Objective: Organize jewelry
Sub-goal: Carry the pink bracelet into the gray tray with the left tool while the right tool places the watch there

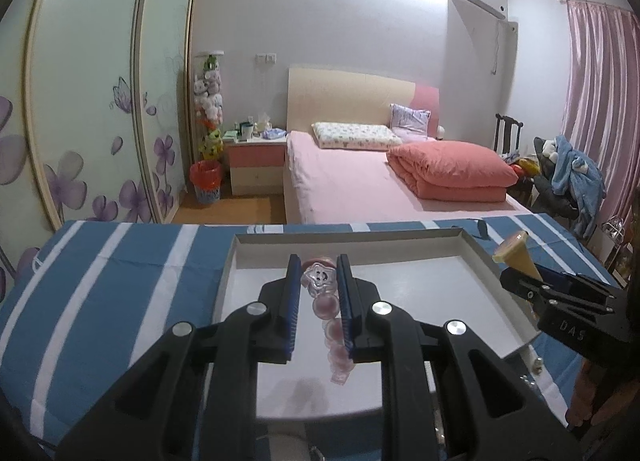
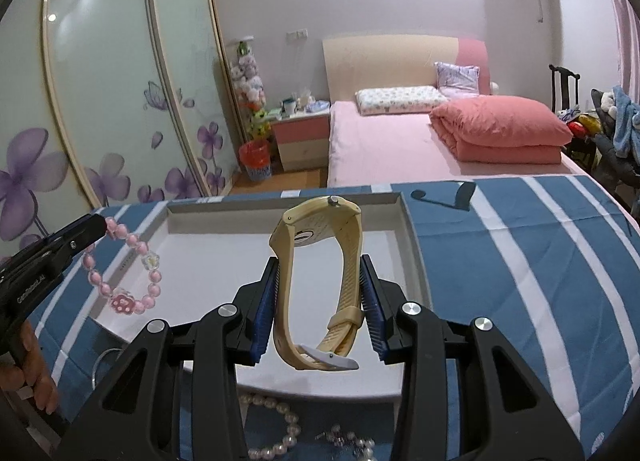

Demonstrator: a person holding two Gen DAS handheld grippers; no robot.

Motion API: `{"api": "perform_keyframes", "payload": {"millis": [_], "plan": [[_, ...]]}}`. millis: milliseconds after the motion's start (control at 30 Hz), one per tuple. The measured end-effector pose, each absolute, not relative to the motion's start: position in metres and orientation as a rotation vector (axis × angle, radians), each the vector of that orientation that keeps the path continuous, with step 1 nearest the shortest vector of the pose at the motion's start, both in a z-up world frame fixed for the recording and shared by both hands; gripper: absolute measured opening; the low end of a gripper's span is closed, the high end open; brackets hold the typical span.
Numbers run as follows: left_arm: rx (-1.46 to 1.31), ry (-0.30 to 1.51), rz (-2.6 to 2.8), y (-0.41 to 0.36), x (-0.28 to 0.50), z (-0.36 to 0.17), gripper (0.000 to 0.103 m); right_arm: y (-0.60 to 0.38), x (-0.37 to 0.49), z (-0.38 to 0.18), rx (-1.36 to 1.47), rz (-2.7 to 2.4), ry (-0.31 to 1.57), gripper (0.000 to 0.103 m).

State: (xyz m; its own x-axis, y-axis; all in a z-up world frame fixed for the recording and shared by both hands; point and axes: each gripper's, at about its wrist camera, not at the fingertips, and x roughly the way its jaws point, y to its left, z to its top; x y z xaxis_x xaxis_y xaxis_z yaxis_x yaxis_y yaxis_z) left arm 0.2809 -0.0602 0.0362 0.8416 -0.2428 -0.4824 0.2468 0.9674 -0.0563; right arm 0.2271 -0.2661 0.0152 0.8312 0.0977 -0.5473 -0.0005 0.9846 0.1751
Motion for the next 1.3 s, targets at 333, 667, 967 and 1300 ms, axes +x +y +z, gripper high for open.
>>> {"api": "perform_keyframes", "payload": {"millis": [333, 667, 967, 1300], "plan": [[0.005, 0.582, -0.235, -0.056, 0.308, 0.008, 0.019, -0.259, 0.249, -0.001, 0.151, 0.034, 0.689, 0.041], [-0.028, 0.615, -0.194, -0.043, 0.318, -0.002, 0.042, -0.258, 0.264, -0.018, 0.133, 0.016, 0.768, 0.041], [-0.055, 0.574, -0.160, -0.035, 0.313, 0.009, 0.045, -0.256, 0.265, -0.022, 0.127, -0.016, 0.775, 0.051], [-0.049, 0.515, -0.135, -0.024, 0.289, 0.033, 0.048, -0.258, 0.236, 0.005, 0.145, -0.007, 0.676, 0.060]]}}
